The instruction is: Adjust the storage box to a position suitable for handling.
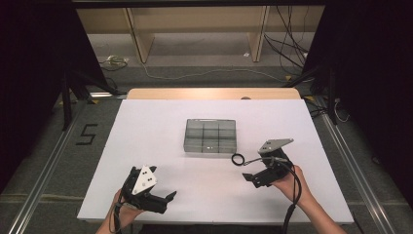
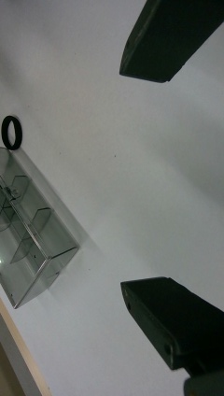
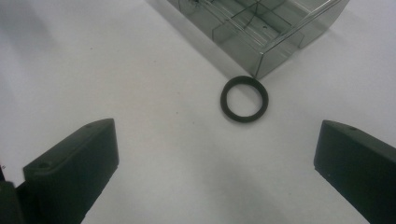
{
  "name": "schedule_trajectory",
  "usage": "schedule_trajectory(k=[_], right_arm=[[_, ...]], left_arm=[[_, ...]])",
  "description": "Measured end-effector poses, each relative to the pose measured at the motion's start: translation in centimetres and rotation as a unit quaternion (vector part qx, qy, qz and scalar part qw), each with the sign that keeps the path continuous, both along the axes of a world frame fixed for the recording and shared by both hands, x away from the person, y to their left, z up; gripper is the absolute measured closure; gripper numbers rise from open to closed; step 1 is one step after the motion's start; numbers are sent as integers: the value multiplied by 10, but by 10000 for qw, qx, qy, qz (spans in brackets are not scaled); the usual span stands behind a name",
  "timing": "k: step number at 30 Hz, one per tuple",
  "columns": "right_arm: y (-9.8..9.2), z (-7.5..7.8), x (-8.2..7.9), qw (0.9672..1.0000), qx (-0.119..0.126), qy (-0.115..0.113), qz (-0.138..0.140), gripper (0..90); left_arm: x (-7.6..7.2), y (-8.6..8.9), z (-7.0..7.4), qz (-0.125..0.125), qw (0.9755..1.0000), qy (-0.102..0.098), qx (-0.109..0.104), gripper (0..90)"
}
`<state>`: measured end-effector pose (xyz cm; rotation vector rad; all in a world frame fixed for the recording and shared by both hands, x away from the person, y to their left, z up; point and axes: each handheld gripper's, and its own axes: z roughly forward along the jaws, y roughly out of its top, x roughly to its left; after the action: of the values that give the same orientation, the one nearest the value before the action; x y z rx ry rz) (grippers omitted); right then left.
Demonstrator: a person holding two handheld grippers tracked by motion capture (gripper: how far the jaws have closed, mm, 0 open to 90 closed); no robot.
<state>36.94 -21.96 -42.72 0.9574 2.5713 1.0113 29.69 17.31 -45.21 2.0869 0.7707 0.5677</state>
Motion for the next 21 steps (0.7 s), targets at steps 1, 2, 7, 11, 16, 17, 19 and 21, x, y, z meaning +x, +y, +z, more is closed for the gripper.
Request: schedule_trajectory(k=[1,2,7,11,16,17,19,21], right_arm=[[0,0,0,10000,0,0,0,9],[0,0,-1,10000,14,-28,15,9],[-2,0,-8,10000,19,-52,63,9],[-4,1,-12,10000,47,-71,25,8],[-8,3,-16,9999,75,-86,-27,8],[-8,3,-16,9999,84,-78,-26,9],[-9,3,-18,9999,84,-76,-51,9],[-10,4,-19,9999,82,-59,-46,9]], left_arm=[[0,0,0,0,10000,0,0,0],[1,0,0,-2,10000,21,-9,0],[2,-3,-2,-52,10000,57,27,0],[3,-5,-2,-80,10000,43,28,0],[3,-3,-2,-66,10000,52,26,0],[3,-3,-2,-62,10000,52,23,0],[2,-3,-1,-69,10000,36,36,0],[2,-3,-1,-81,10000,27,46,0]])
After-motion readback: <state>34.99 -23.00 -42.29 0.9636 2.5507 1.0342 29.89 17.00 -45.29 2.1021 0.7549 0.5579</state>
